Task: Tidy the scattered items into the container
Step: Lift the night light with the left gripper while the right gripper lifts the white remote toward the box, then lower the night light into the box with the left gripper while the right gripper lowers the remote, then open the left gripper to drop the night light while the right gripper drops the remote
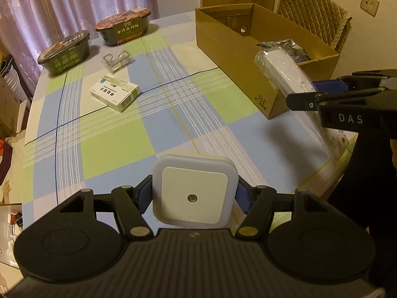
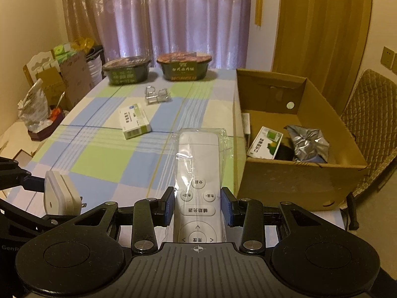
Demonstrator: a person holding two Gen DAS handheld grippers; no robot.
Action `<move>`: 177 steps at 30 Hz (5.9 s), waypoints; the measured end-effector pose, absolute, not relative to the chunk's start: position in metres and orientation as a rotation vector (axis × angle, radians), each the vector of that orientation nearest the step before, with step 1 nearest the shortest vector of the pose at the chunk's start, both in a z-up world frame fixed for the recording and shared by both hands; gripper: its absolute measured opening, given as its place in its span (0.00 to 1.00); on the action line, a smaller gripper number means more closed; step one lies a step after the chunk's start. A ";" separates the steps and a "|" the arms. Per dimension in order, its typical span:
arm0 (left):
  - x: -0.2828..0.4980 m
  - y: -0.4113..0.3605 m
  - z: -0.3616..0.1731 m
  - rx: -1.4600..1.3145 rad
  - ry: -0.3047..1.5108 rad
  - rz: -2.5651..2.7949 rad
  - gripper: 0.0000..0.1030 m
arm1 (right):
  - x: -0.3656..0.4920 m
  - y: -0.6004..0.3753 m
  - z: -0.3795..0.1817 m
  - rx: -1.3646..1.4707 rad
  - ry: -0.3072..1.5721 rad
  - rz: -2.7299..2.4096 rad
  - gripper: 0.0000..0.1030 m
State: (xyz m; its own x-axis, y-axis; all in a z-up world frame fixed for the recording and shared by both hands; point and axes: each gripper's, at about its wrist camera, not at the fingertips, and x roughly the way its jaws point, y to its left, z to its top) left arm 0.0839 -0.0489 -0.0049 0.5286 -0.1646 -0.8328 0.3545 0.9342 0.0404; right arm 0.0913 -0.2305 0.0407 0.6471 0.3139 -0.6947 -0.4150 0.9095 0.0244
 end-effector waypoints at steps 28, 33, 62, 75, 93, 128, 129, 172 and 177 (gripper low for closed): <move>0.141 -0.128 0.041 0.178 0.873 -0.432 0.60 | 0.143 -0.303 0.078 -0.111 0.673 0.293 0.40; 0.160 -0.154 0.053 0.177 0.840 -0.464 0.60 | 0.160 -0.319 0.086 -0.117 0.649 0.277 0.40; 0.243 -0.235 0.046 0.086 0.852 -0.514 0.60 | 0.242 -0.365 0.084 -0.106 0.630 0.238 0.40; 0.262 -0.237 0.030 0.045 0.884 -0.505 0.60 | 0.259 -0.367 0.072 -0.106 0.651 0.235 0.40; 0.282 -0.239 0.009 0.017 0.919 -0.497 0.60 | 0.279 -0.360 0.055 -0.115 0.679 0.245 0.40; 0.299 -0.237 -0.007 -0.023 0.931 -0.472 0.60 | 0.291 -0.360 0.045 -0.132 0.691 0.239 0.40; 0.300 -0.236 -0.008 -0.021 0.934 -0.463 0.60 | 0.291 -0.360 0.045 -0.132 0.692 0.238 0.40; 0.283 -0.189 -0.007 -0.061 0.927 -0.386 0.64 | 0.290 -0.333 0.043 -0.172 0.661 0.274 0.41; 0.278 -0.184 -0.008 -0.065 0.932 -0.379 0.64 | 0.284 -0.338 0.042 -0.161 0.672 0.262 0.41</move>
State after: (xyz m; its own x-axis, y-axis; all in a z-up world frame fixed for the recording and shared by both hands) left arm 0.2782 -0.1841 -0.0080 0.5356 -0.3461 -0.7703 0.2903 0.9320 -0.2169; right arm 0.2843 -0.3384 0.0422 0.7514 0.1874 -0.6327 -0.2910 0.9547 -0.0627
